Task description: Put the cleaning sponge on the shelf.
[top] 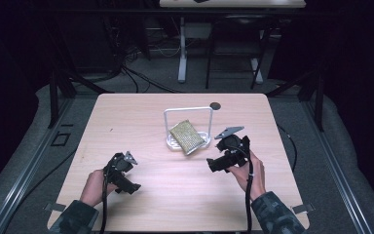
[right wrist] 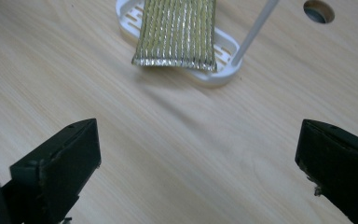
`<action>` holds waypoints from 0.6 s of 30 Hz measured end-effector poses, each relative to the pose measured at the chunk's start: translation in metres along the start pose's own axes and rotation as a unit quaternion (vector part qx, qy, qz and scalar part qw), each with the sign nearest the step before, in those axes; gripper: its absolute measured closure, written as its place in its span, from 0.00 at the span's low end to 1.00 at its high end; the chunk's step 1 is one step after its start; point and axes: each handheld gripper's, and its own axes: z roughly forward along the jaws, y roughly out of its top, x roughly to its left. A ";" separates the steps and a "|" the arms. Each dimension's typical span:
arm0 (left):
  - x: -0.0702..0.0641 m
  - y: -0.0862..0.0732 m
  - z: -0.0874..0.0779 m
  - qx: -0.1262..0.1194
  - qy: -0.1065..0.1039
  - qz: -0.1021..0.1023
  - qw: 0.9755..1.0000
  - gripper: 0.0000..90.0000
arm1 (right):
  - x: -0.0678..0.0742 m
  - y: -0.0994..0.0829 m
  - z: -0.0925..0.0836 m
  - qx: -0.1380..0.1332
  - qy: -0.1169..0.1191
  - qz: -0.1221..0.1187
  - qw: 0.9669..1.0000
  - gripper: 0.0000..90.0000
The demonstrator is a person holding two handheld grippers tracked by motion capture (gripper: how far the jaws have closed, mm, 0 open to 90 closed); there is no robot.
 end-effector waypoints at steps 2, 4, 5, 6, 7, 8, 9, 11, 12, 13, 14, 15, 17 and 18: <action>0.000 0.000 0.000 0.001 0.001 0.000 1.000 0.11 | -0.003 -0.008 -0.002 0.003 -0.001 0.007 1.000 0.00; 0.000 0.000 0.000 0.001 0.002 0.000 1.000 0.11 | -0.005 -0.017 -0.003 0.010 -0.002 0.011 1.000 0.00; 0.000 0.000 0.000 0.001 0.002 0.000 1.000 0.11 | -0.006 -0.021 -0.003 0.013 -0.002 0.013 1.000 0.00; 0.000 0.000 0.000 0.002 0.003 0.001 1.000 0.11 | -0.007 -0.025 -0.003 0.016 -0.002 0.016 1.000 0.00; 0.000 0.000 0.000 0.003 0.003 0.002 1.000 0.11 | -0.007 -0.030 -0.003 0.019 -0.002 0.017 1.000 0.00; -0.001 0.000 0.000 0.003 0.003 0.001 1.000 0.11 | -0.008 -0.034 -0.003 0.023 -0.003 0.018 1.000 0.00; -0.001 0.000 0.000 0.003 0.003 0.002 1.000 0.11 | -0.008 -0.039 -0.003 0.026 -0.002 0.020 0.999 0.00; 0.000 0.000 0.000 0.003 0.003 0.001 1.000 0.11 | -0.009 -0.048 -0.003 0.036 -0.003 0.022 0.999 0.00; 0.000 0.000 0.000 0.003 0.003 0.001 1.000 0.11 | -0.010 -0.053 -0.003 0.041 -0.005 0.025 0.999 0.00; 0.000 0.000 0.000 0.003 0.003 0.001 1.000 0.11 | -0.011 -0.057 -0.003 0.041 -0.007 0.026 0.999 0.00; -0.001 0.000 0.001 0.004 0.003 0.001 1.000 0.11 | -0.012 -0.062 -0.003 0.043 -0.007 0.031 0.999 0.00; -0.001 0.001 0.001 0.003 0.004 0.002 1.000 0.11 | -0.014 -0.065 -0.003 0.047 -0.008 0.033 0.998 0.00; -0.001 0.001 0.001 0.005 0.003 0.000 1.000 0.11 | -0.015 -0.072 -0.004 0.046 -0.010 0.033 0.998 0.00; -0.001 0.001 0.001 0.005 0.003 0.000 1.000 0.11 | -0.015 -0.075 -0.004 0.050 -0.012 0.032 0.998 0.00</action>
